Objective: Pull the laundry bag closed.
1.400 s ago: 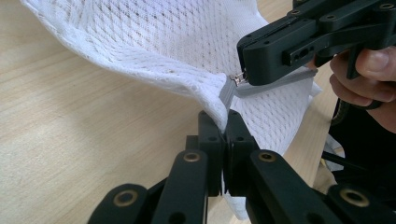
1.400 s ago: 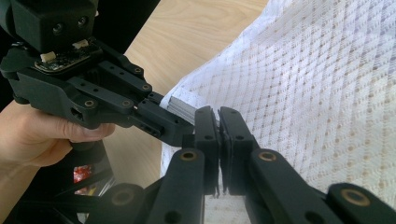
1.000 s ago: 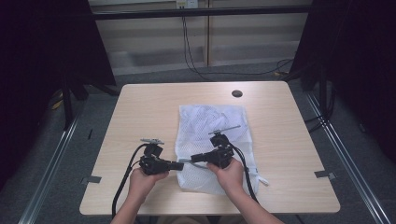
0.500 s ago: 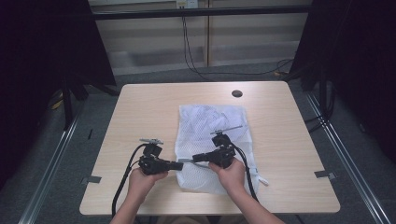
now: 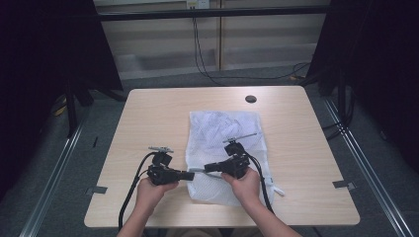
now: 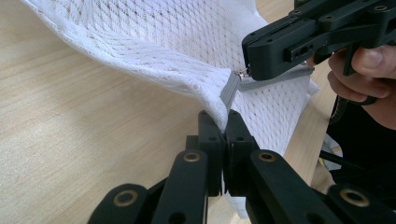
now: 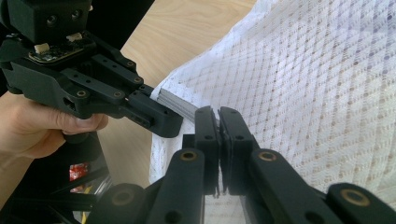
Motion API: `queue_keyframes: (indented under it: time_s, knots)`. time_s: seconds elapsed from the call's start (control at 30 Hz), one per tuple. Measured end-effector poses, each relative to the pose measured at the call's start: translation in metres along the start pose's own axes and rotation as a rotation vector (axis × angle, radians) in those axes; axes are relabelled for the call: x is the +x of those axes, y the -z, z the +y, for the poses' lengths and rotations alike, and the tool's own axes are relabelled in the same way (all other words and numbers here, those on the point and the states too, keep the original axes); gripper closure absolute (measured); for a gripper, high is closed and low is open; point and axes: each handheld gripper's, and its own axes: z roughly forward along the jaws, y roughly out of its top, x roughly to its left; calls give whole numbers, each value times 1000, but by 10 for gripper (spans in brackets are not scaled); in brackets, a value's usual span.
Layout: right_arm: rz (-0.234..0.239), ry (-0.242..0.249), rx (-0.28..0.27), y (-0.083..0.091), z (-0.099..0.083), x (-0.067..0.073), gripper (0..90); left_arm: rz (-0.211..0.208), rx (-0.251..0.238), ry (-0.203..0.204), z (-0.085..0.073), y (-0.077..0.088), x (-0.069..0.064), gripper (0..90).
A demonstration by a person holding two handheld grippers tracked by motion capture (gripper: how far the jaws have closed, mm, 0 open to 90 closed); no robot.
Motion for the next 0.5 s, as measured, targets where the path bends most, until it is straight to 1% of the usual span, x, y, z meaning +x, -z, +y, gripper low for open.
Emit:
queue_keyframes:
  time_s: [0.17,0.27,0.33,0.4,0.43,0.5]
  knots:
    - [0,-2,4,0,0,0,871,-5,5,-2,0,0,1,884]
    - [3,8,1,1,0,-1,871,-6,8,-3,0,0,0,884]
    - [3,-2,2,1,0,-1,871,-10,10,0,0,-1,0,884]
    - [-4,-1,5,1,0,-1,872,1,8,-4,0,-1,1,883]
    - [-10,2,4,2,-1,-1,872,2,8,1,0,1,1,883]
    - [-7,-12,1,4,-1,-5,871,-5,3,2,-1,2,2,883]
